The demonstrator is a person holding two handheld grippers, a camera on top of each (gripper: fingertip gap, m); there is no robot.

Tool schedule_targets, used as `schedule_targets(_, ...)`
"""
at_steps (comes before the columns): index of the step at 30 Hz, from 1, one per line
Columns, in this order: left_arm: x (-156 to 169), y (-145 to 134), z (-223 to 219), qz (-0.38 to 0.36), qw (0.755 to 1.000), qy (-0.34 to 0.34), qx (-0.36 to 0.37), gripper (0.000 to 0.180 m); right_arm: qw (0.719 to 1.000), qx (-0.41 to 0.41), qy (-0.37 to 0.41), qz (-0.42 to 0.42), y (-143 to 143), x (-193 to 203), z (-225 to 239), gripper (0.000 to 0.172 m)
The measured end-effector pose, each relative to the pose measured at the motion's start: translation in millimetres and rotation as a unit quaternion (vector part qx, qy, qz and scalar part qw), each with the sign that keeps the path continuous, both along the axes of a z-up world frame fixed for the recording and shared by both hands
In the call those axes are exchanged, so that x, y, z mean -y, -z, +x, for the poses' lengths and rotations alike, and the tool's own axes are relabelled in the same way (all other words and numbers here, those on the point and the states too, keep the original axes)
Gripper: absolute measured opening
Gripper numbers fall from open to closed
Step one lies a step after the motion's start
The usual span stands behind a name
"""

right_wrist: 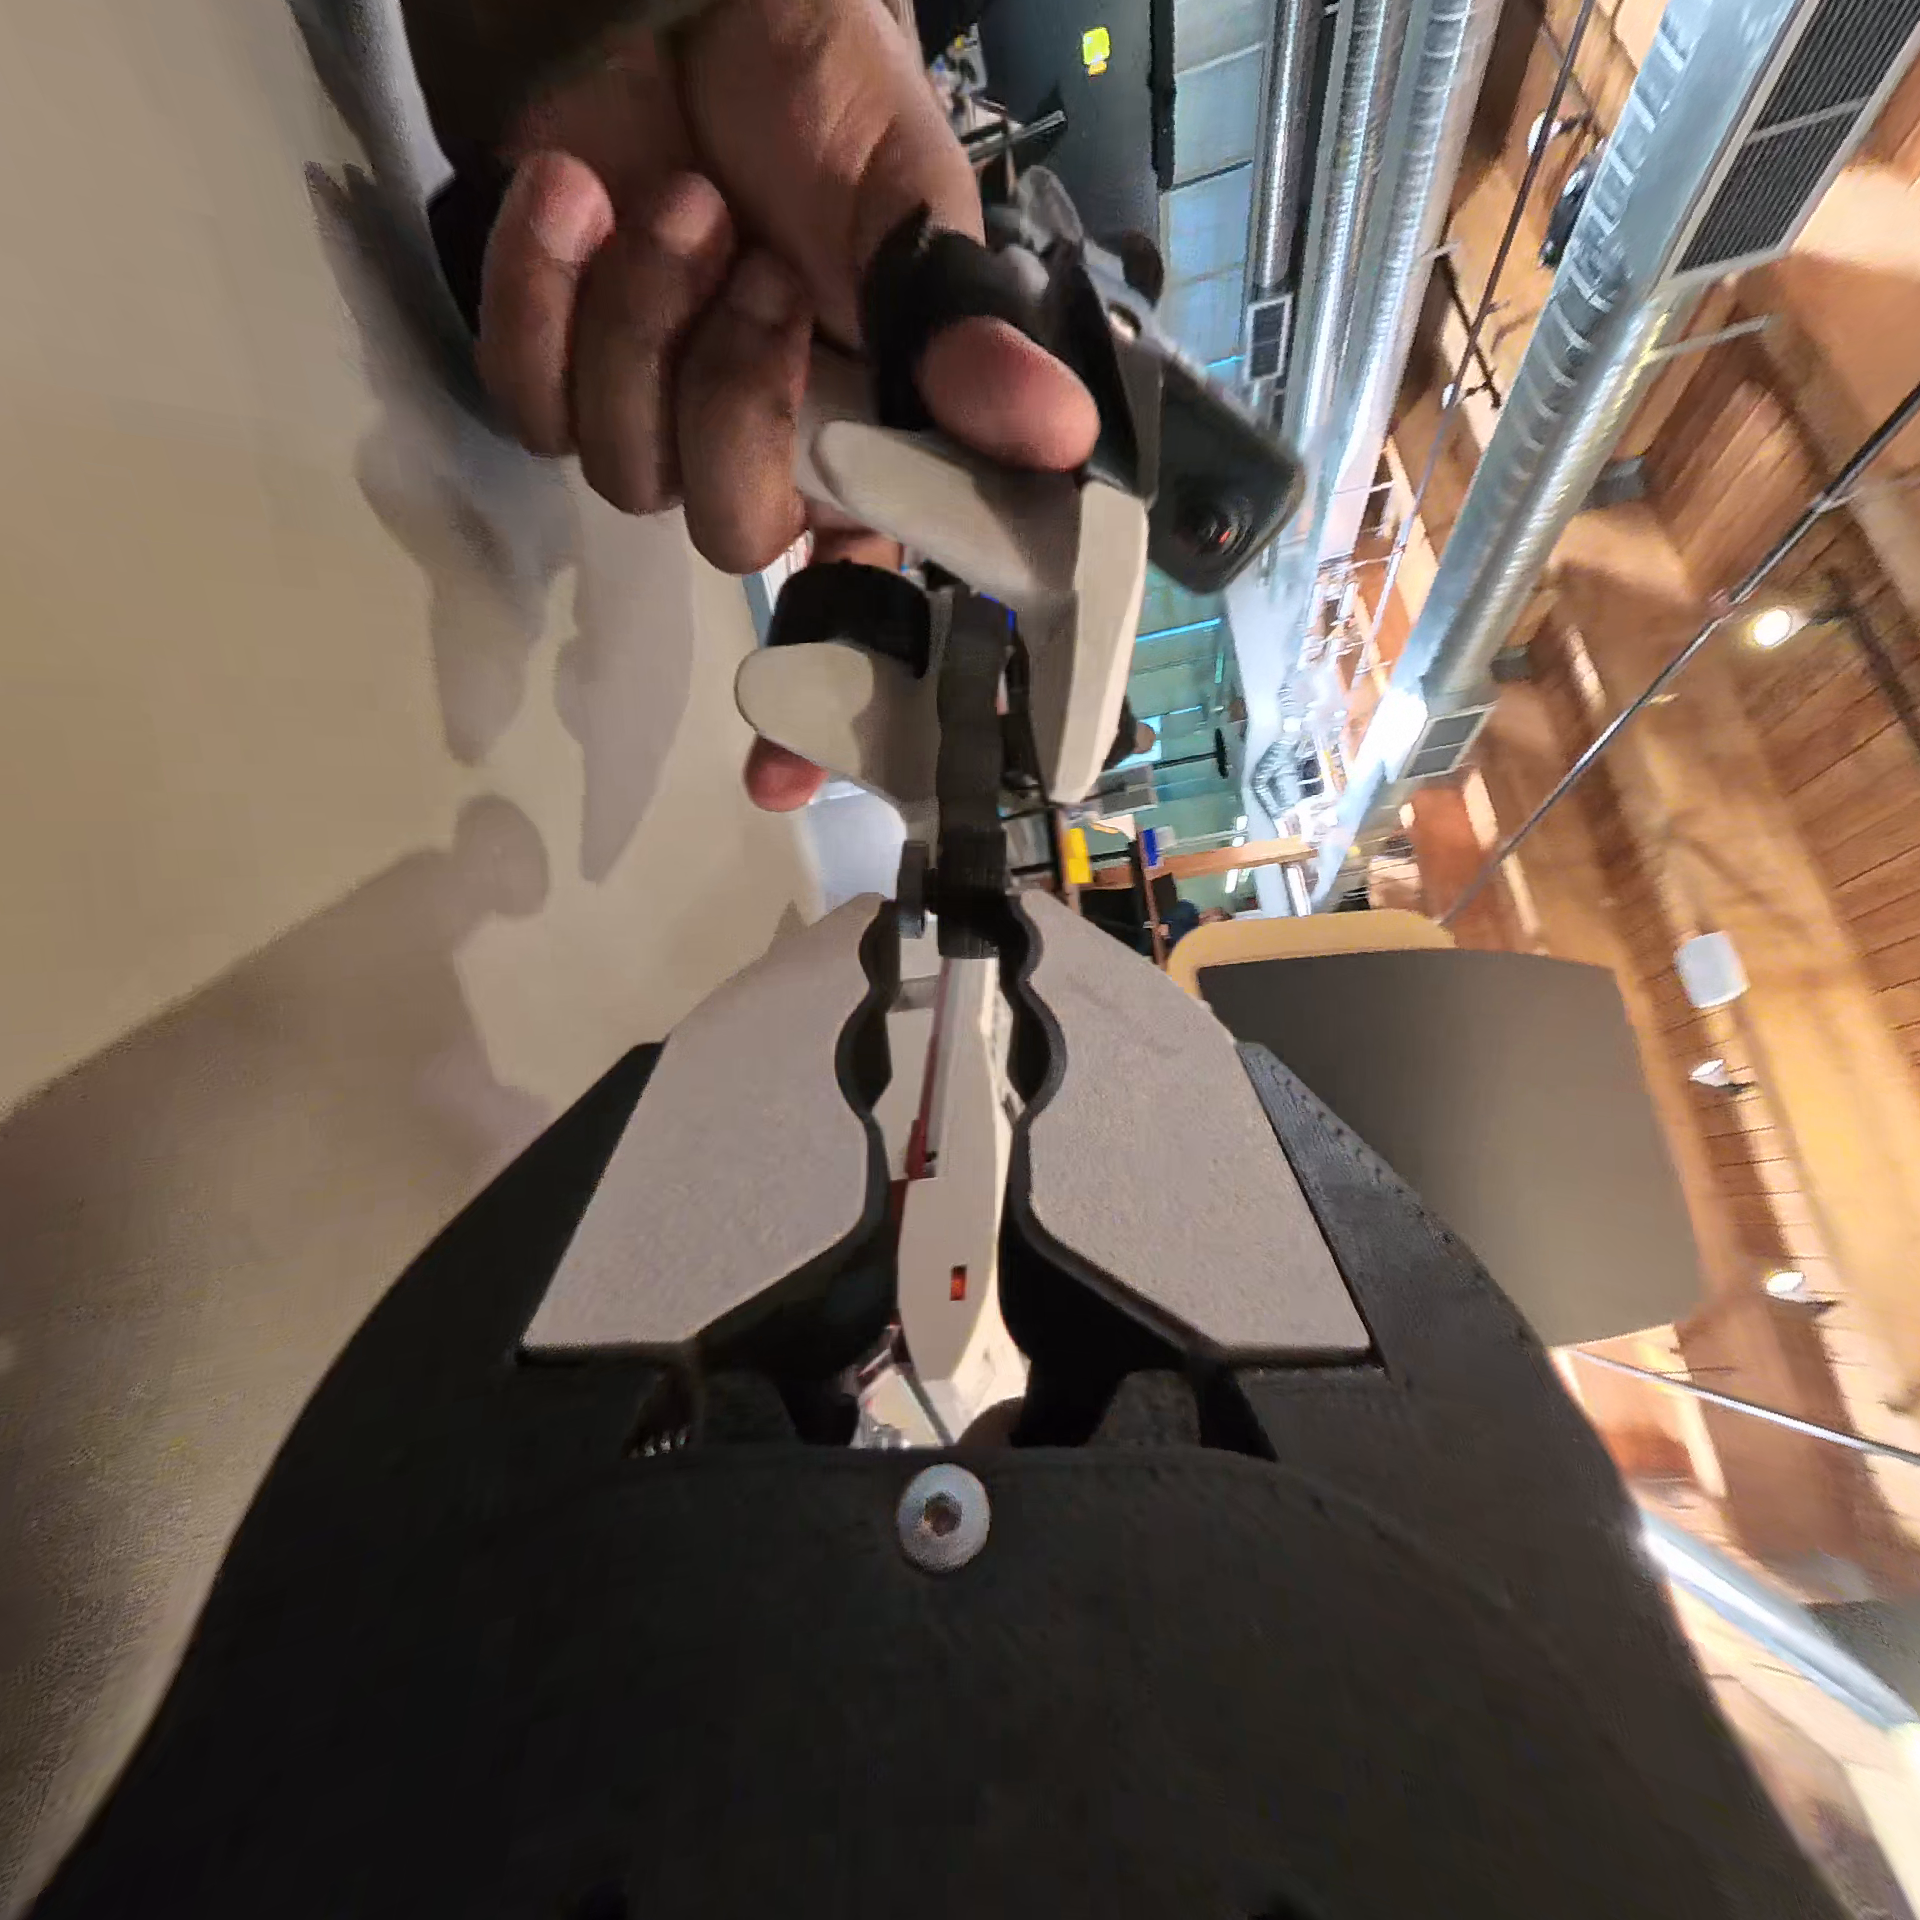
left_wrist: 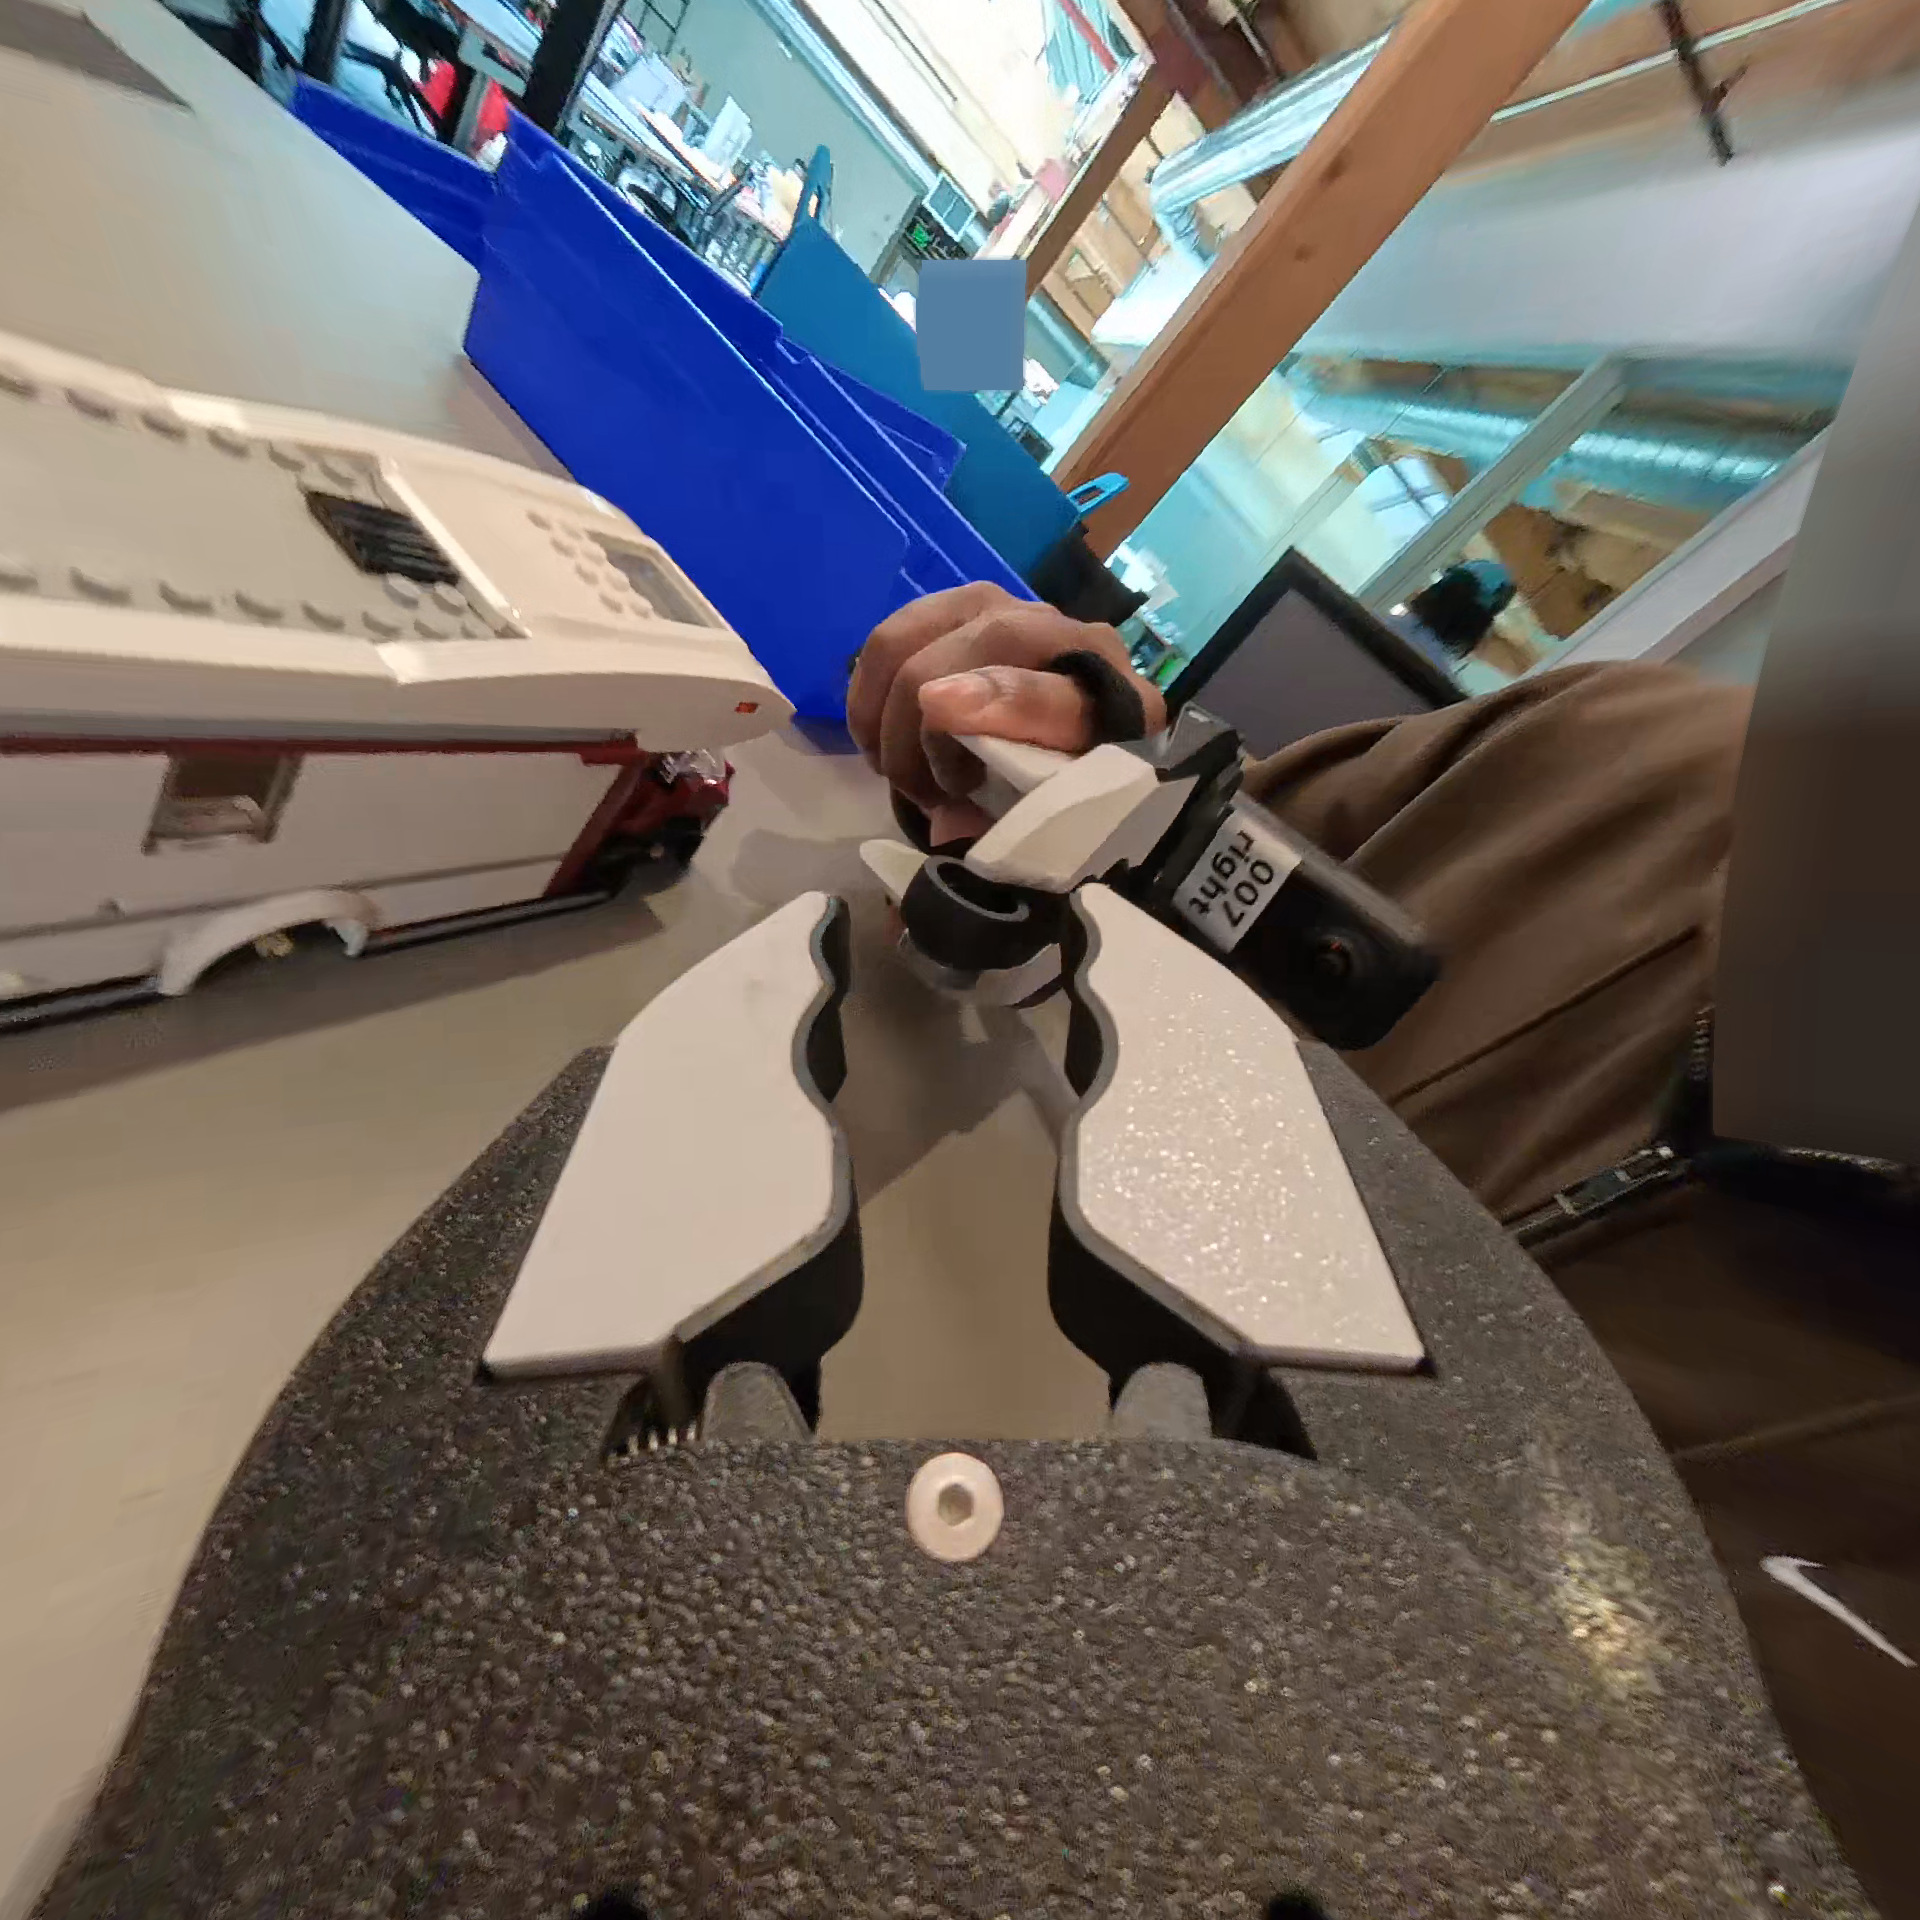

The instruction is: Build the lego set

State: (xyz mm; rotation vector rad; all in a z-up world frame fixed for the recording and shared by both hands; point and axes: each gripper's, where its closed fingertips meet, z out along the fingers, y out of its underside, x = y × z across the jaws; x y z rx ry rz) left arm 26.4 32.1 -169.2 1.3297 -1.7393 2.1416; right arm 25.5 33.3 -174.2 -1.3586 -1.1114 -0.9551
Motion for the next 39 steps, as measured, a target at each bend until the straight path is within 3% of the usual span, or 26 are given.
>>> schedule_targets(6,9.8,10.1,-2.6,-0.026,0.998,0.030,-0.057,0.039,0.998,0.064,-0.004,0.026,-0.6,1.3,-6.4,0.018)
schedule_targets(14,14.1,4.3,-9.0,-0.124,0.984,0.077,-0.107,0.026,0.988,0.145,-0.004,0.061,-2.6,3.4,-9.8,0.018)
schedule_targets(28,13.6,-1.9,-11.5,-0.084,0.993,0.068,-0.046,0.022,0.992,0.103,-0.003,0.076,-9.7,3.5,-9.6,0.020)
schedule_targets(31,10.9,-4.5,-10.3,-0.066,0.996,0.056,-0.019,0.021,0.996,0.055,0.002,0.070,-12.3,1.9,-5.4,0.022)
schedule_targets(34,1.8,-4.9,-5.7,-0.015,0.999,0.022,0.023,0.021,0.997,-0.069,-0.024,0.036,-14.3,3.7,-3.9,0.022)
schedule_targets(36,-4.7,-4.0,-2.7,0.044,0.997,-0.005,0.066,0.022,0.981,-0.188,-0.050,0.000,-17.5,5.5,-3.5,0.026)
schedule_targets(39,-5.0,-6.8,-3.7,0.142,0.977,-0.027,0.155,0.021,0.932,-0.346,-0.089,-0.059,-22.4,7.1,-5.6,0.033)
